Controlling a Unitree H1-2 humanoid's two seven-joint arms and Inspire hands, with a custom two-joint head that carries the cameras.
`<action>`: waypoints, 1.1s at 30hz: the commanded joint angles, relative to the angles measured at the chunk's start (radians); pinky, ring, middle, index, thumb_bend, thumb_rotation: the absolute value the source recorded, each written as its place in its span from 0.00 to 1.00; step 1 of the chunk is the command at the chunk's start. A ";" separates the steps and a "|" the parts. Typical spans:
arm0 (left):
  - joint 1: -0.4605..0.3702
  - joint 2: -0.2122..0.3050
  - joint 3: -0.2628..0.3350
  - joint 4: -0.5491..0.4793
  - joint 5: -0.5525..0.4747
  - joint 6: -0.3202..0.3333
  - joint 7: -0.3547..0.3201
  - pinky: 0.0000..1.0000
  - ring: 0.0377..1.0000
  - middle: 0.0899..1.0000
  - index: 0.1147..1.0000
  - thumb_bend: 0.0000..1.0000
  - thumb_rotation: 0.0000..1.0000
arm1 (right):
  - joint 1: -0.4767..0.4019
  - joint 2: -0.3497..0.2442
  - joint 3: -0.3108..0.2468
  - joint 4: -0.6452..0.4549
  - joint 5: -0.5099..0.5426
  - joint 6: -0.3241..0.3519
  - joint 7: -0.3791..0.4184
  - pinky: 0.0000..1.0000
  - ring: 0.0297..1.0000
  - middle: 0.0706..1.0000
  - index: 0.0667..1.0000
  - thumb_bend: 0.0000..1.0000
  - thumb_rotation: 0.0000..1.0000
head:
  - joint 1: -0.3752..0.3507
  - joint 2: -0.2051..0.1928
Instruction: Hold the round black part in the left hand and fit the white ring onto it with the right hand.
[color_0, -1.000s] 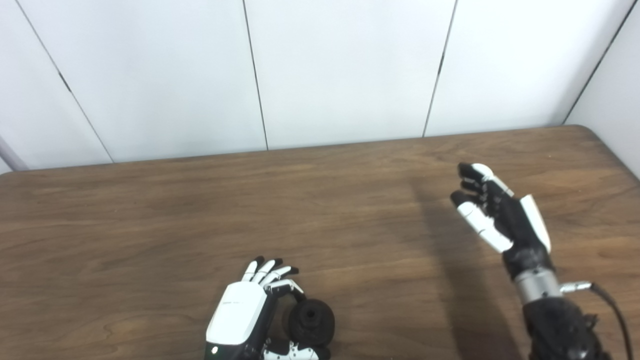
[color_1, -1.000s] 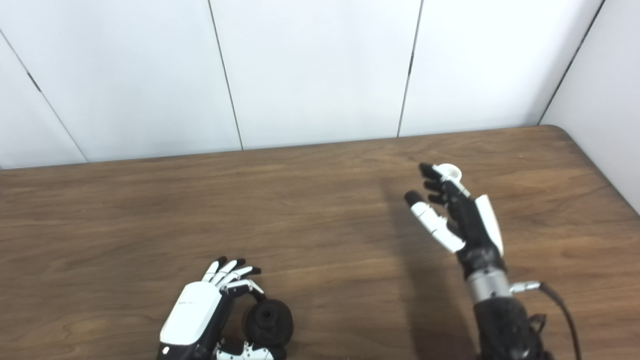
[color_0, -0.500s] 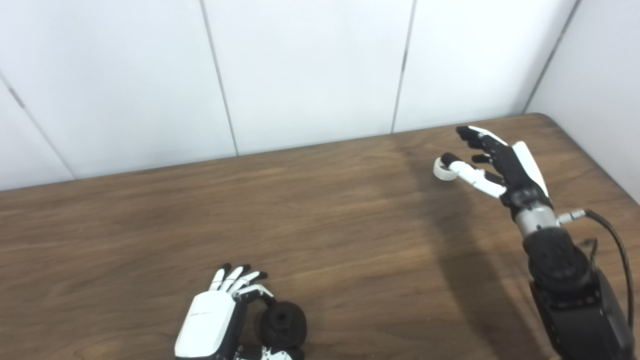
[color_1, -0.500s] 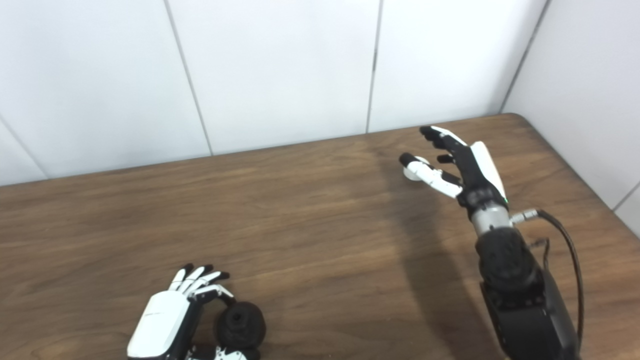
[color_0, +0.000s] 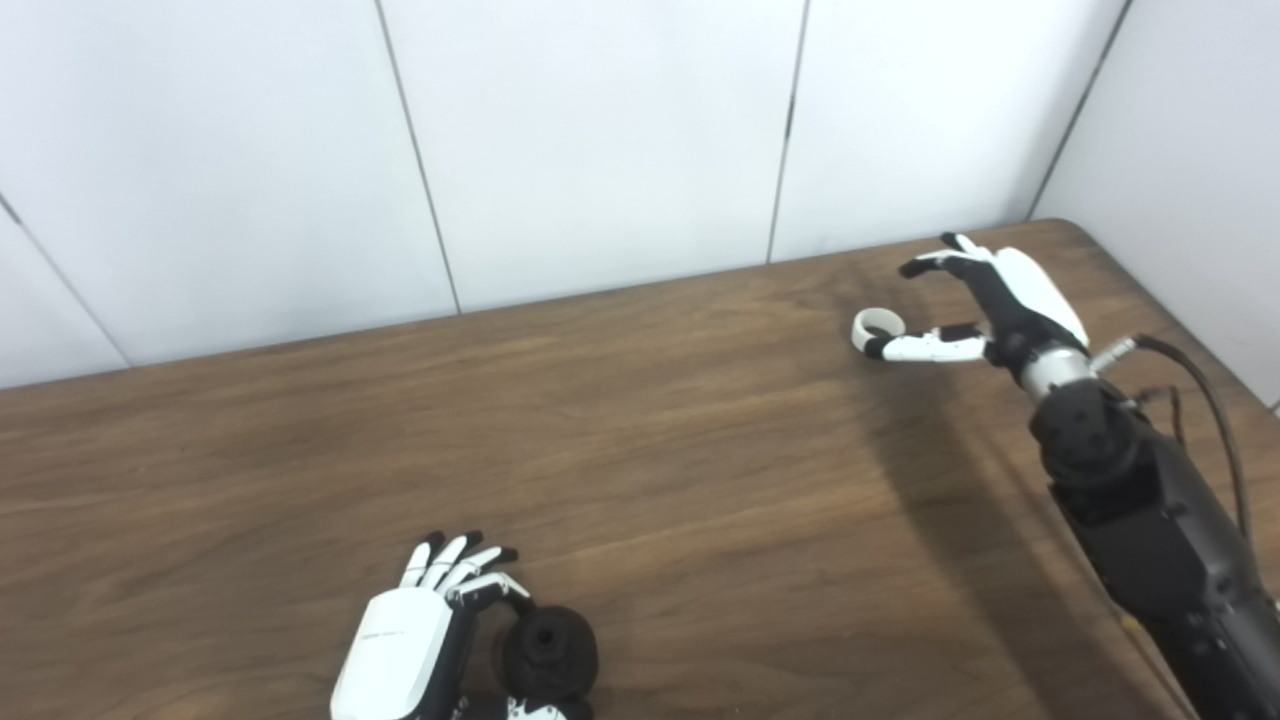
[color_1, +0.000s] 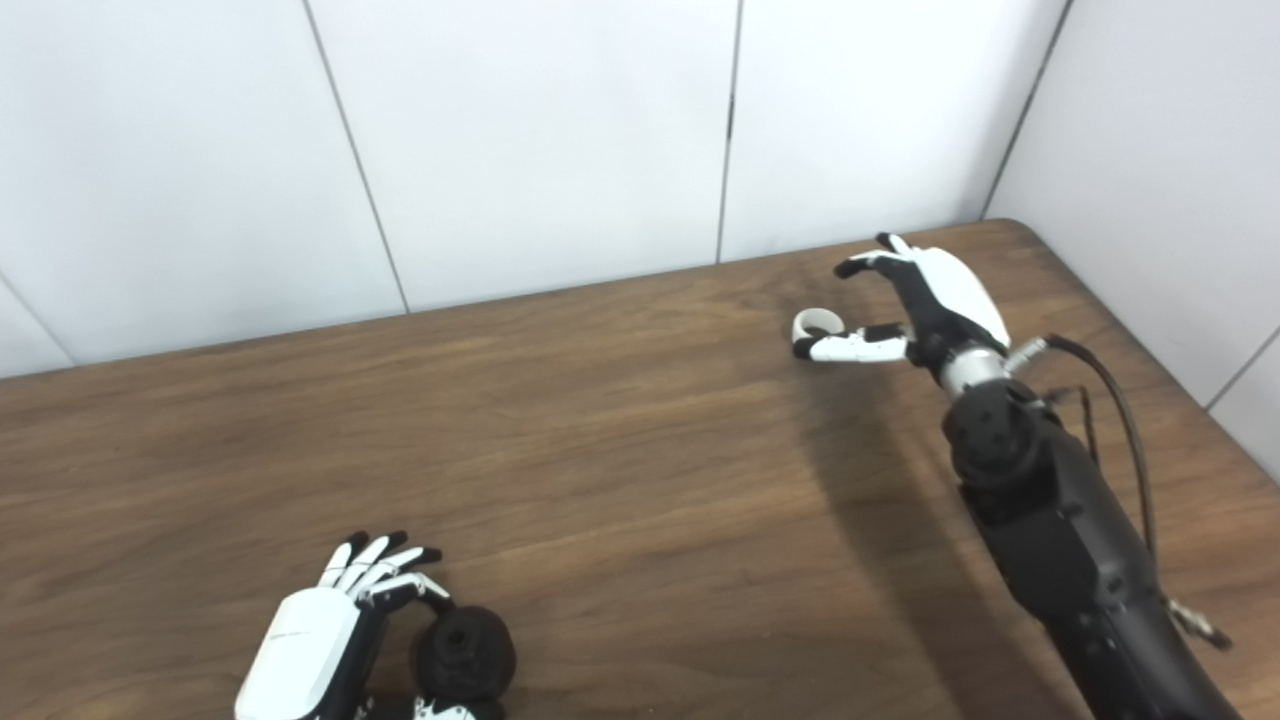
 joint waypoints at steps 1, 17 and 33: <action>0.007 0.018 0.006 -0.016 0.003 -0.002 -0.015 1.00 0.93 0.80 0.42 0.52 0.05 | -0.069 -0.038 0.010 0.005 -0.038 0.014 0.010 1.00 1.00 1.00 0.72 0.88 0.35 | -0.001 0.000; 0.022 0.008 0.013 -0.036 0.015 -0.003 -0.031 1.00 0.92 0.80 0.42 0.52 0.05 | -0.223 -0.048 0.101 0.213 -0.159 0.027 0.106 1.00 1.00 1.00 0.72 0.92 0.32 | 0.008 0.002; 0.029 0.006 0.019 -0.051 0.015 -0.001 -0.041 1.00 0.92 0.80 0.42 0.52 0.05 | -0.253 -0.008 0.098 0.292 -0.249 0.027 0.149 1.00 1.00 1.00 0.69 0.89 0.32 | 0.015 0.013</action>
